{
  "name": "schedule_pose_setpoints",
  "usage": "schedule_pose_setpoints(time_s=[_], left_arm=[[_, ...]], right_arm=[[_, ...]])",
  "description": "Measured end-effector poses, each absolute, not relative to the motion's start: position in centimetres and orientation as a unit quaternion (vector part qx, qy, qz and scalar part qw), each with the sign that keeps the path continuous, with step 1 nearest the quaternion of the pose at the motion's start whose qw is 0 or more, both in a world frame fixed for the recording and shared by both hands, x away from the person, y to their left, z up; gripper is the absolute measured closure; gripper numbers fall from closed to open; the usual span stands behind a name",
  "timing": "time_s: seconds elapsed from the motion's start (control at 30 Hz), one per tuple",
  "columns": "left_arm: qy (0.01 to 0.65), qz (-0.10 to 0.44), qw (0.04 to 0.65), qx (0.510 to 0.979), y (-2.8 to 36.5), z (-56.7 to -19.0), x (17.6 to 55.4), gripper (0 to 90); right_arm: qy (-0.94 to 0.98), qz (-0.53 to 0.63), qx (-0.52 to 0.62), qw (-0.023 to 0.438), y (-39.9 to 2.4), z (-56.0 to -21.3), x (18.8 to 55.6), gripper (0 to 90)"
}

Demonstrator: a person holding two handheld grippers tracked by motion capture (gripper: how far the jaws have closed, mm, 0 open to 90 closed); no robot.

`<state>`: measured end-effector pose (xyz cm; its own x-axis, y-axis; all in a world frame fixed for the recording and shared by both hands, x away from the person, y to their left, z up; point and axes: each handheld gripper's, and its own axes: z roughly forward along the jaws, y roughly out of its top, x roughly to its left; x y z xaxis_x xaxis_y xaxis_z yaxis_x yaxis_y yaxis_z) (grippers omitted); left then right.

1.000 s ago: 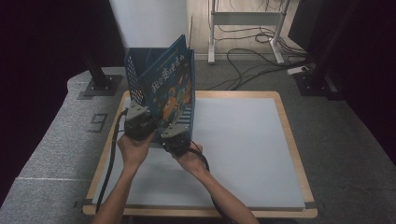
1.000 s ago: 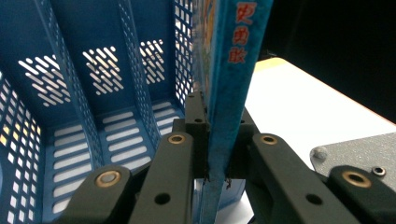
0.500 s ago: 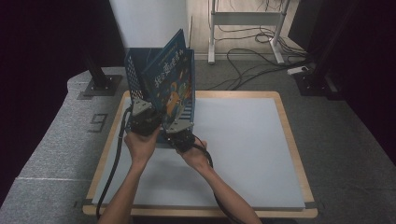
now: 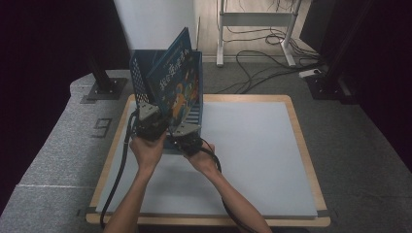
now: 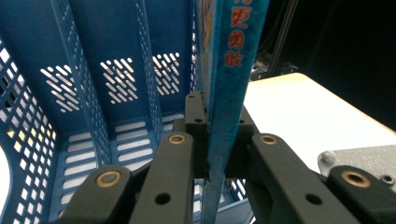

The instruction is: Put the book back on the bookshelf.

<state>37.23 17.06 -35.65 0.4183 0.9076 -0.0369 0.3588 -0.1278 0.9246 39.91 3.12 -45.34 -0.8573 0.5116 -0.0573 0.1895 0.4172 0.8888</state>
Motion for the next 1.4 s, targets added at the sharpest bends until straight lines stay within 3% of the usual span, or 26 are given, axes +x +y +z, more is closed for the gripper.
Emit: schedule_pose_setpoints(time_s=[1.4], left_arm=[[0.469,0.317,0.472,0.676,14.0,-37.6,40.4,83.4]], right_arm=[[0.812,0.504,0.254,0.149,0.8,-46.3,43.2,88.5]])
